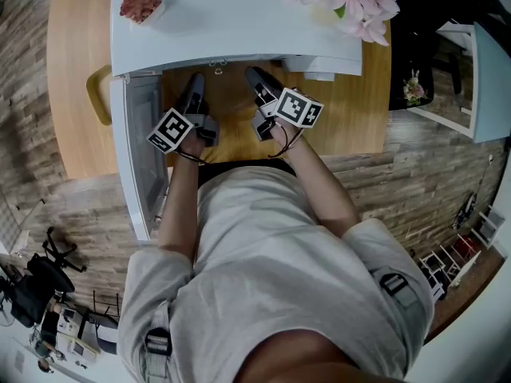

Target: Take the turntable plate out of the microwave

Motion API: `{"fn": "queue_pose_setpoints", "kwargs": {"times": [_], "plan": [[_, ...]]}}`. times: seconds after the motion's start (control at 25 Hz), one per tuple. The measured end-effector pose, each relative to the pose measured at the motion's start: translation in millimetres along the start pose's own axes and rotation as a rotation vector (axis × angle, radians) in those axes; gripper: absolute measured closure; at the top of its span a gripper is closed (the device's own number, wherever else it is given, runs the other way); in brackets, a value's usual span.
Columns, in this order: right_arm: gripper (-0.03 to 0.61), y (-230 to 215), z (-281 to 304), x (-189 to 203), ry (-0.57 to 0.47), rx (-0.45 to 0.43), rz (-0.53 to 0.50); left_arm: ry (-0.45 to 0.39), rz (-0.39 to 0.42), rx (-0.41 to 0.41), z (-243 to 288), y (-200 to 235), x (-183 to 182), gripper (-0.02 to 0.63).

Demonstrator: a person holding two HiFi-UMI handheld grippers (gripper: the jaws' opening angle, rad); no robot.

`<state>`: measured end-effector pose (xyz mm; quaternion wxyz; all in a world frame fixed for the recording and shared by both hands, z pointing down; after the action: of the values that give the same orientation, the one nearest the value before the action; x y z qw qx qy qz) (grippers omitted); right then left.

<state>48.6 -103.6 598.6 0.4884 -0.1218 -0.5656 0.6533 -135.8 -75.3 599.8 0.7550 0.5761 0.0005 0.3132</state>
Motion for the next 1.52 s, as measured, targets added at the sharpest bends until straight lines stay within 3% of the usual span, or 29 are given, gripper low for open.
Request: {"fn": "queue_pose_setpoints", "kwargs": {"times": [0.4,0.68,0.76,1.52], "plan": [[0.454,-6,-6,9,-0.005,-0.004,0.022,0.014,-0.049,0.002,-7,6,10,0.515],[0.431,-5,17,-4,-0.031,-0.059,0.064,0.016,-0.058,0.006,-6,5,9,0.518],[0.457,-3,21,-4,-0.016,-0.051,0.049,0.017,-0.062,0.005,-6,4,9,0.518],[0.474,1,0,9,-0.005,-0.051,0.042,0.045,0.009,0.003,-20,0,18,0.512]]}}
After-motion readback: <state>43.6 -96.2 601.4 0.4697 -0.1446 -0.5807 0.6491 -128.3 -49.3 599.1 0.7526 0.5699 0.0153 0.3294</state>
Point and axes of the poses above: the fingertips, and each gripper's own axes: z forward along the fingers, y to its left, x out of its underside, the point moved 4 cm from there along -z, backward along the fingers, and after that the axes turned 3 degrees about -x, right-handed, at the moved point
